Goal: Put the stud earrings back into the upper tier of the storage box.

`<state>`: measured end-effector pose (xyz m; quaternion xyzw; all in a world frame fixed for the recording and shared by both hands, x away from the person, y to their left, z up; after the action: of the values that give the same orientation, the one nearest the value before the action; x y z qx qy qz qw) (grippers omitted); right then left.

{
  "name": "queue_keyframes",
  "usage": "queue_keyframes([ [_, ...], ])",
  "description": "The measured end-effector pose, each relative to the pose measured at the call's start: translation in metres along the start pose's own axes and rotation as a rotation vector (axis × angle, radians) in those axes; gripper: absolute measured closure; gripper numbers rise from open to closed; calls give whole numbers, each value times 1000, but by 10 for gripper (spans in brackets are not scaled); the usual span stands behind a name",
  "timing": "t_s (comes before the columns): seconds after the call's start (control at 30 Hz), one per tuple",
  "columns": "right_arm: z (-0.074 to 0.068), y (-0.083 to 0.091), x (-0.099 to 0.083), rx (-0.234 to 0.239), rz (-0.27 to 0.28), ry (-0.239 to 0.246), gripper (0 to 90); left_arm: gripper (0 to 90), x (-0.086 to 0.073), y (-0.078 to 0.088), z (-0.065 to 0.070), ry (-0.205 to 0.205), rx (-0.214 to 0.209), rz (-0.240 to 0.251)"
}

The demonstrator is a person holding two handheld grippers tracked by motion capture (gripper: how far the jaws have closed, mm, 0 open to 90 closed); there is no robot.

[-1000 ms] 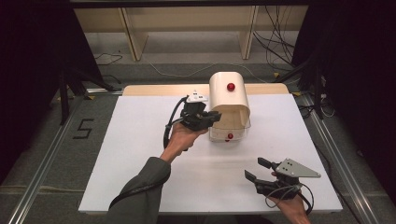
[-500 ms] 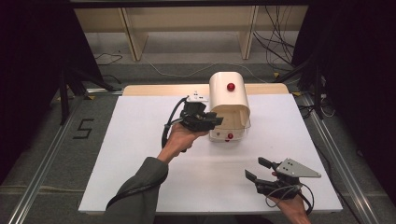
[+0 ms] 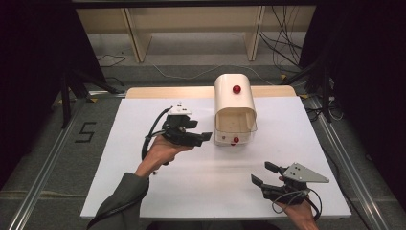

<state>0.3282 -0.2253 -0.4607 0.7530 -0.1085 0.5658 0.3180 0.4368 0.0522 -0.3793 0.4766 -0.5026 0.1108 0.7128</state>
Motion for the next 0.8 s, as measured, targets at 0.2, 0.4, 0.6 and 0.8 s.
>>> queue_keyframes([
  [0.2, 0, -1, -1, 3, -7, -1, 308, 258, -22, 11, -18, -11, 52, -39],
  [0.4, -1, -1, 0, 7, -8, 7, 308, 240, -39, 20, -34, -35, 87, -102],
  [0.6, -3, -2, 0, 16, -11, 11, 308, 225, -55, 28, -50, -54, 122, -168],
  [0.8, -3, -3, 0, 19, -15, 11, 308, 225, -67, 35, -64, -66, 137, -230],
])
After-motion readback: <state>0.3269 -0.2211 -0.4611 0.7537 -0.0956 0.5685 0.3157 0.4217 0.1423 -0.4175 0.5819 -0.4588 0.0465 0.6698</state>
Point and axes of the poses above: each handheld gripper's, and its own axes: y roughly backward along the jaws, x roughly out of its top, z roughly to its right, the point moved 5 cm from there along -y, roughly forward along the jaws, and after that the axes turned 12 degrees about x, right-handed, at the moved point
